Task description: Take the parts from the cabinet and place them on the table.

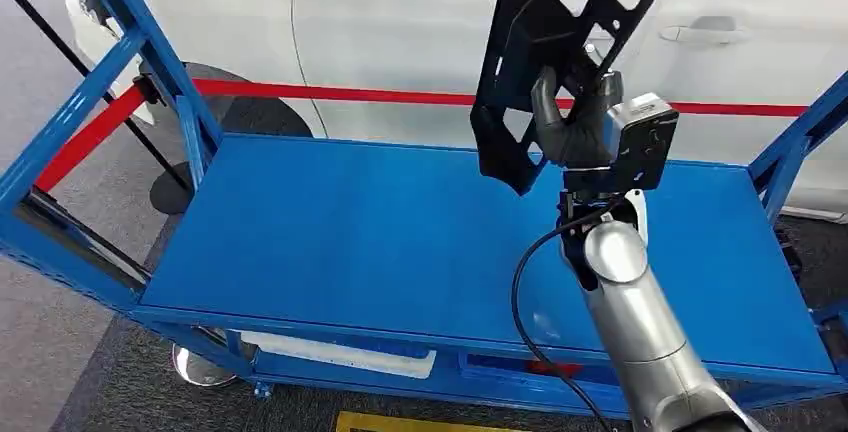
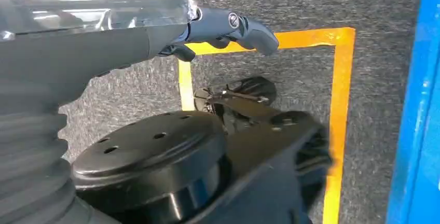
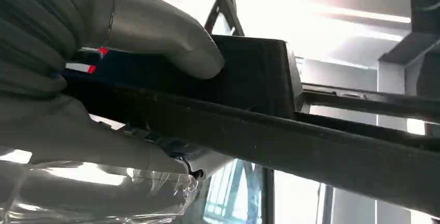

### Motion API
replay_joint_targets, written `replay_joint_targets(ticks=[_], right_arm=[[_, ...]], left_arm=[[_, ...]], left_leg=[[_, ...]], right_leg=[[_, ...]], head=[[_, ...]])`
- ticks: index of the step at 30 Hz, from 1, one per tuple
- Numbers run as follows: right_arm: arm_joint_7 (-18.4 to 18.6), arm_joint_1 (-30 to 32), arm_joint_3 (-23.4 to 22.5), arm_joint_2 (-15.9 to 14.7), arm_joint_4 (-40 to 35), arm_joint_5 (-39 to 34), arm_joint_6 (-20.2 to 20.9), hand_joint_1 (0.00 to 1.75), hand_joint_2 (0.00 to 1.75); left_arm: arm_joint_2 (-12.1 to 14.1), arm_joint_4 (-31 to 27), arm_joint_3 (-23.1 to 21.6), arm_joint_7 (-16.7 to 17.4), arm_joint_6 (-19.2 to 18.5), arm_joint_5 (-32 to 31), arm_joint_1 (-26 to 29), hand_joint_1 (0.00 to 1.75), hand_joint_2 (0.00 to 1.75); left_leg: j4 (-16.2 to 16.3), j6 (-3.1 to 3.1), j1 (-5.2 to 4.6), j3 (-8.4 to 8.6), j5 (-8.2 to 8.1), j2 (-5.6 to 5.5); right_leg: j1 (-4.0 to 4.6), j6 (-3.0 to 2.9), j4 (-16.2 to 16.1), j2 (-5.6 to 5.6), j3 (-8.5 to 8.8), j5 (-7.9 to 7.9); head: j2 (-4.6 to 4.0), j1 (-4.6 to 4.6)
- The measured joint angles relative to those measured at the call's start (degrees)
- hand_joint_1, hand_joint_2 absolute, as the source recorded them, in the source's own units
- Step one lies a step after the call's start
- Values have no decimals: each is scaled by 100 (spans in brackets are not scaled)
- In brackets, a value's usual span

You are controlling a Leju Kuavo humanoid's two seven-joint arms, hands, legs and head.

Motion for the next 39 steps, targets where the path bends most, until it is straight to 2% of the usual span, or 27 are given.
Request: replay_joint_targets(ticks=[1,2,5,7,9,11,12,13,14,16,17,18,21,22,23,24,26,27,28,29,30,32,33,34,37,38,39], right_arm=[[0,-7,11,11,0,2,0,175,175],[0,-11,15,22,0,2,0,175,175],[2,-27,31,31,-2,2,0,175,175],[2,-21,41,33,-4,4,-2,175,175],[2,-21,42,31,-2,4,-11,175,175],[2,20,50,31,0,9,-11,175,175],[2,55,50,28,4,9,-13,175,175],[2,76,50,28,7,9,-13,175,175],[2,83,50,28,7,11,-13,175,175],[2,80,50,28,7,24,-11,175,175],[0,77,50,28,2,26,-11,175,175],[-2,80,54,31,0,35,-7,175,175],[-2,81,52,28,-4,63,2,175,175],[2,91,52,24,0,70,2,175,175],[-2,79,57,26,0,85,2,175,175],[0,78,59,28,0,90,4,175,175],[0,83,59,28,2,103,4,175,175],[0,83,57,28,2,103,4,175,175],[2,85,59,28,2,107,4,175,175],[4,92,57,28,7,116,2,175,175],[9,93,57,28,7,122,4,175,175],[11,92,57,28,4,140,4,175,175],[13,95,57,28,0,153,4,175,175],[15,93,57,26,0,160,2,175,175],[17,103,61,26,0,173,-4,175,175],[13,112,61,22,0,177,-7,175,175],[4,119,52,9,-2,188,-26,175,175]], left_arm=[[11,0,0,17,4,2,-5,0,175],[35,0,-2,35,7,4,-18,0,175],[46,0,-7,61,7,18,-27,0,175],[48,0,-17,104,7,15,-21,0,175],[50,0,-42,131,11,15,-37,0,175],[61,0,-44,173,33,20,-48,0,175],[61,0,-48,192,35,20,-47,0,175],[61,0,-50,208,39,20,-43,0,175],[61,0,-57,216,44,17,-42,0,175],[61,0,-81,225,48,15,-47,0,175],[59,0,-90,227,48,15,-49,0,175],[59,0,-92,227,48,15,-55,0,175],[61,0,-96,229,46,11,-50,0,175],[66,2,-98,229,41,11,-39,0,175],[79,2,-101,229,39,11,-37,0,175],[81,2,-103,229,33,11,-36,0,175],[83,2,-109,223,15,9,-42,0,175],[83,2,-116,216,11,9,-47,0,175],[83,2,-133,214,7,2,-49,0,175],[83,2,-146,212,6,2,-49,0,175],[87,2,-151,212,4,2,-49,0,175],[96,2,-157,212,4,2,-58,0,175],[101,2,-166,212,4,2,-77,0,175],[109,2,-179,208,7,2,-79,0,175],[109,2,-199,210,7,2,-65,0,175],[107,2,-203,208,7,2,-64,0,175],[96,2,-214,212,4,2,-75,0,175]], left_leg=[[-550,55,-12,347,173,0],[-910,126,-50,548,59,-3],[-1006,161,-101,545,128,-8],[-1127,252,-69,532,230,6],[-1191,324,-39,475,344,29],[-1173,341,-53,367,401,32],[-1156,346,-60,304,438,32],[-1134,341,-62,244,465,31],[-1100,334,-62,181,492,27],[-1033,310,-62,78,530,21],[-998,283,-62,42,548,19],[-984,245,-86,-7,586,15],[-1012,162,-75,-21,706,18],[-1024,120,-108,-43,751,6],[-956,97,-76,-85,615,6],[-729,68,-70,-189,287,20],[52,13,-27,-394,-334,20],[455,-10,-16,-484,-518,21],[720,-28,-5,-495,-531,21],[700,-35,9,-374,-395,22],[465,-33,14,-162,-202,22],[-463,13,15,527,52,22],[-954,48,-9,818,-164,17],[-1074,66,-30,893,-159,8],[-1118,178,-69,775,-27,14],[-1184,230,0,738,75,53],[-1186,285,-17,693,149,58]], right_leg=[[11,9,11,-1,-7,7],[18,33,14,-15,-29,23],[-11,145,5,-18,-75,100],[29,237,-43,-10,-76,165],[2,247,388,13,-265,-316],[-3,281,1246,26,-580,-791],[-1,294,1611,28,-698,-924],[0,297,1706,28,-698,-902],[0,293,1531,27,-565,-746],[1,261,610,27,10,-320],[4,227,105,28,316,-258],[57,179,-39,37,379,-304],[77,93,-25,46,282,-208],[29,35,-76,39,245,-136],[9,-9,-93,-2,205,-62],[0,-63,-96,0,128,3],[4,-77,-85,-2,-17,115],[6,-72,-73,-5,-103,169],[6,-62,-55,-7,-199,231],[5,-50,-39,-9,-286,285],[5,-36,-23,-10,-364,335],[3,7,2,-6,-485,433],[18,47,9,-6,-519,477],[13,90,3,-15,-526,526],[1,220,-86,-17,-517,696],[-21,241,-63,-9,-544,646],[-13,239,58,21,-633,394]], head=[[0,0],[0,7],[0,7],[0,7],[0,26],[0,24],[0,26],[0,24],[0,26],[0,26],[0,26],[0,22],[0,22],[0,24],[0,31],[0,11],[0,15],[0,13],[0,13],[0,13],[0,13],[0,11],[0,11],[0,24],[0,13],[0,13],[0,15]])
